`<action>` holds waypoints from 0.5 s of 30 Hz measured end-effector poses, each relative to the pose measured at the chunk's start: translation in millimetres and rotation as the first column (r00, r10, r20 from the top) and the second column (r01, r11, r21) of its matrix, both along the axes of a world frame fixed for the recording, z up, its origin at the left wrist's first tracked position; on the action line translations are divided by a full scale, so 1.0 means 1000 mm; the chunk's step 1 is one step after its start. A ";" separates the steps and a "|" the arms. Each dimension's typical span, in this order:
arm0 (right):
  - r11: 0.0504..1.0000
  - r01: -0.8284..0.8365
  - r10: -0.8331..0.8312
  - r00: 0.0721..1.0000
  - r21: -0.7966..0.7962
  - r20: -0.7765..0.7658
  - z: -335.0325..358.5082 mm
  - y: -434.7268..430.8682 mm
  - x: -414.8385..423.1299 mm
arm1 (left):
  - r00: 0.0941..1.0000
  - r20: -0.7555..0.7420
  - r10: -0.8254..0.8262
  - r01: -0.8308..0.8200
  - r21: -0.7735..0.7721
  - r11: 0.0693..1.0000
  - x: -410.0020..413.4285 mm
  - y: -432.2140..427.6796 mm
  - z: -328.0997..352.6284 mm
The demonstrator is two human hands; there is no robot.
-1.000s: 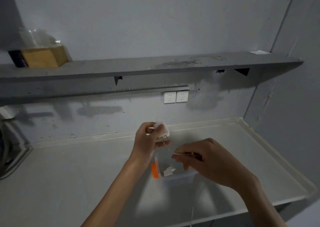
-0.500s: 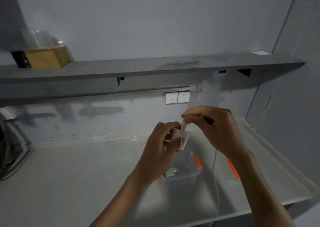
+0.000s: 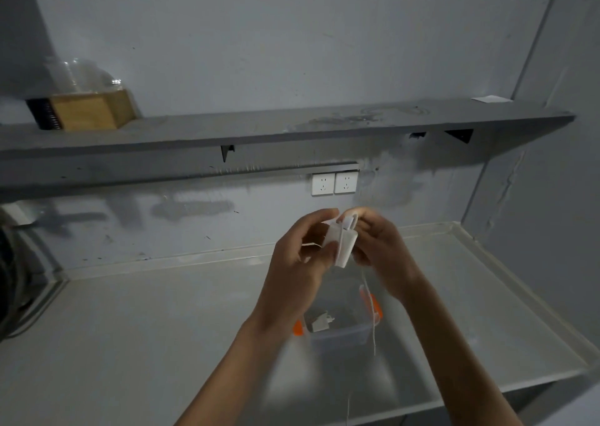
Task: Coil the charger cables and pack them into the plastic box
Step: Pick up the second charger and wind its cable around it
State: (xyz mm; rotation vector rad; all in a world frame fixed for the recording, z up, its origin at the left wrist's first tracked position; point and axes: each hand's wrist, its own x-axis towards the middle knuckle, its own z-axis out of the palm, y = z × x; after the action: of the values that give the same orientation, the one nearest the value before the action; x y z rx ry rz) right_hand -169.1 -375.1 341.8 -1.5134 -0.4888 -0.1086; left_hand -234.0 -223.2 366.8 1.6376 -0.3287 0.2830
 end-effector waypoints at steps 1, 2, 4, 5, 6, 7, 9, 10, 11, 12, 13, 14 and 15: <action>0.999 0.010 -0.006 0.997 0.046 -0.073 -0.010 0.006 -0.003 | 1.000 -0.016 0.018 -0.018 -0.039 0.999 0.003 -0.002 0.000; 0.996 0.026 -0.015 0.990 0.083 -0.137 -0.019 0.012 -0.007 | 0.999 -0.041 0.027 -0.031 -0.103 0.994 0.006 -0.002 0.000; 0.990 0.058 -0.026 0.972 0.131 -0.235 -0.034 0.023 -0.018 | 0.992 -0.124 0.015 -0.047 -0.264 0.963 0.017 -0.002 0.000; 0.987 0.061 -0.020 0.964 0.149 -0.265 -0.039 0.026 -0.025 | 0.985 -0.173 0.008 -0.063 -0.319 0.946 0.024 -0.001 0.000; 0.985 0.060 -0.012 0.959 0.161 -0.283 -0.043 0.029 -0.032 | 0.976 -0.219 -0.001 -0.079 -0.356 0.931 0.030 0.000 -0.001; 0.986 0.054 -0.006 0.957 0.159 -0.289 -0.046 0.029 -0.038 | 0.966 -0.257 -0.009 -0.093 -0.385 0.918 0.036 0.001 -0.003; 0.994 0.037 -0.005 0.958 0.103 -0.288 -0.050 0.029 -0.051 | 0.952 -0.307 0.010 -0.142 -0.411 0.901 0.045 0.001 -0.007; 0.998 0.023 -0.004 0.957 0.064 -0.291 -0.052 0.028 -0.056 | 0.947 -0.319 0.048 -0.182 -0.405 0.896 0.049 0.001 -0.011; 1.000 0.006 0.003 0.954 0.027 -0.300 -0.054 0.028 -0.061 | 0.941 -0.323 0.096 -0.225 -0.389 0.893 0.053 0.001 -0.014; 1.000 -0.017 0.014 0.952 -0.006 -0.306 -0.056 0.026 -0.066 | 0.935 -0.323 0.145 -0.265 -0.365 0.892 0.056 0.002 -0.018; 0.999 -0.038 0.024 0.953 -0.039 -0.303 -0.058 0.024 -0.069 | 0.929 -0.321 0.184 -0.293 -0.333 0.896 0.059 0.002 -0.023; 0.996 -0.043 0.019 0.957 -0.079 -0.290 -0.058 0.022 -0.072 | 0.925 -0.314 0.212 -0.307 -0.292 0.906 0.060 0.002 -0.028; 0.991 -0.030 -0.006 0.964 -0.130 -0.265 -0.057 0.018 -0.074 | 0.926 -0.299 0.232 -0.307 -0.236 0.922 0.060 0.002 -0.034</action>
State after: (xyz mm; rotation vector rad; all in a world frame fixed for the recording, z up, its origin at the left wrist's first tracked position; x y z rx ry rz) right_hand -243.1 -357.0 284.6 -1.6262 -0.2945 0.1380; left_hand -173.6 -221.0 333.2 1.4157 0.1436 0.2999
